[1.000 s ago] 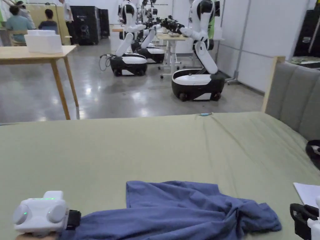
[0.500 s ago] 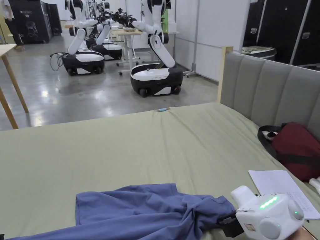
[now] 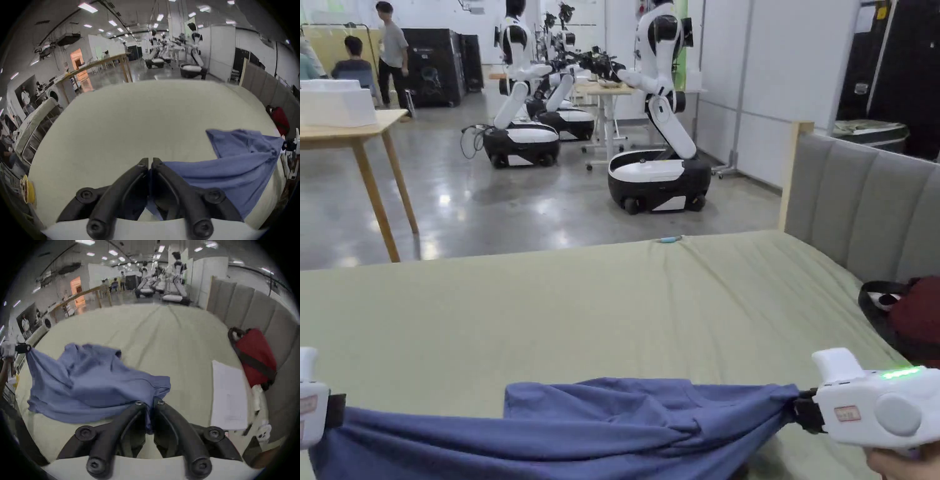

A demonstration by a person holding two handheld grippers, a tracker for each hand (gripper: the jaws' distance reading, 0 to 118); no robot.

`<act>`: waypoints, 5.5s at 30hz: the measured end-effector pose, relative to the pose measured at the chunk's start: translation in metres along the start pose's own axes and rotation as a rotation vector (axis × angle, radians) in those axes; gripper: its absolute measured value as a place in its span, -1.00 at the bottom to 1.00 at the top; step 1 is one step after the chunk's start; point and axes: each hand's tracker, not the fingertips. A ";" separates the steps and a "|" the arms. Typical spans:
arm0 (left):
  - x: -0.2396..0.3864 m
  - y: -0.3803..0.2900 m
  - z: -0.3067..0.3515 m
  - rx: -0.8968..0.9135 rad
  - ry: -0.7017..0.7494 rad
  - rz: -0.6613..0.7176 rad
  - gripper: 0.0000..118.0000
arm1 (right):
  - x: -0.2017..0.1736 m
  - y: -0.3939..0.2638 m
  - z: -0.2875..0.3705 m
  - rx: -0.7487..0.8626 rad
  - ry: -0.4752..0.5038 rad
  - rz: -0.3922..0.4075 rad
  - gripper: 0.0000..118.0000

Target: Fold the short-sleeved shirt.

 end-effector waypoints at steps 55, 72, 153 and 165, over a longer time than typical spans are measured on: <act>-0.063 0.015 0.107 0.330 0.040 0.058 -0.99 | -0.066 0.085 0.069 0.348 -0.062 -0.039 -0.86; -0.043 -0.182 0.136 0.059 0.024 0.026 0.81 | -0.081 -0.097 0.082 0.187 -0.037 0.032 0.43; -0.065 0.013 0.127 0.232 -0.056 0.055 -0.97 | -0.170 0.194 0.094 0.326 0.124 0.098 -0.94; -0.080 0.201 0.161 0.426 0.108 0.020 -0.97 | -0.129 0.328 0.203 0.575 0.071 0.057 -0.93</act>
